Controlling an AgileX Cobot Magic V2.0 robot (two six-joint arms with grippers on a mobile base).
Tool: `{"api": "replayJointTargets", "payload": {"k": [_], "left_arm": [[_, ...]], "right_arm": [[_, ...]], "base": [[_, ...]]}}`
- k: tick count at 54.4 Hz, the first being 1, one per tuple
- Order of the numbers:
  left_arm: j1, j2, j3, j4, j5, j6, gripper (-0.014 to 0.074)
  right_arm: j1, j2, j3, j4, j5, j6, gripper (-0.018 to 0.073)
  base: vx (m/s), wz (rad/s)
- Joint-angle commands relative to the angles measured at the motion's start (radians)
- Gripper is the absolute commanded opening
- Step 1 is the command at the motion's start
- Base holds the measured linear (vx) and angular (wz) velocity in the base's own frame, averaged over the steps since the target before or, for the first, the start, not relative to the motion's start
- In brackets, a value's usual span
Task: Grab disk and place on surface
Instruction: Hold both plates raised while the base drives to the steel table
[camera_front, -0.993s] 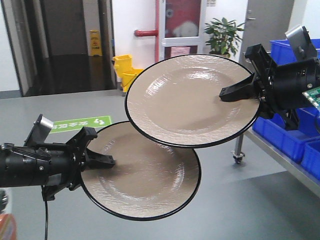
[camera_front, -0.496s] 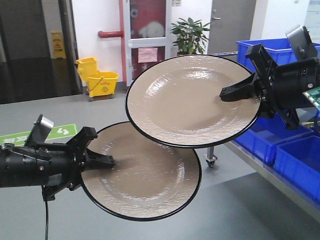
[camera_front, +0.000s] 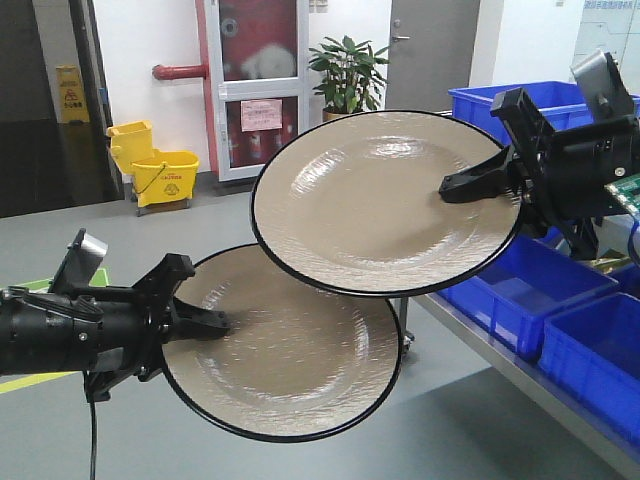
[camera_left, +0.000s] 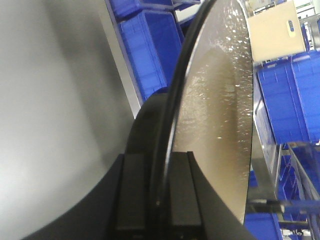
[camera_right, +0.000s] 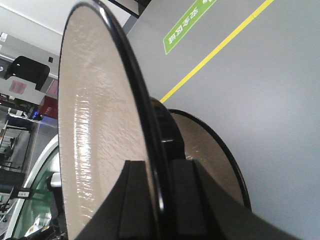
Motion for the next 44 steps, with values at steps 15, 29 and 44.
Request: {"api": "replayJointTargets", "payload": {"k": [15, 29, 44], "left_arm": [[-0.003, -0.048, -0.036, -0.097, -0.012, -0.014, -0.0001], [-0.003, -0.048, -0.036, -0.097, -0.012, -0.014, -0.0001], [-0.003, -0.048, -0.036, -0.097, -0.012, -0.014, -0.0001]], "right_arm": [[-0.003, -0.049, -0.045, 0.105, -0.073, 0.001, -0.0008], [-0.003, -0.049, -0.045, 0.105, -0.073, 0.001, -0.0008], [-0.003, -0.049, -0.045, 0.105, -0.073, 0.001, -0.0008]], "base": [[0.39, -0.01], [0.39, -0.08], [0.39, -0.22]]}}
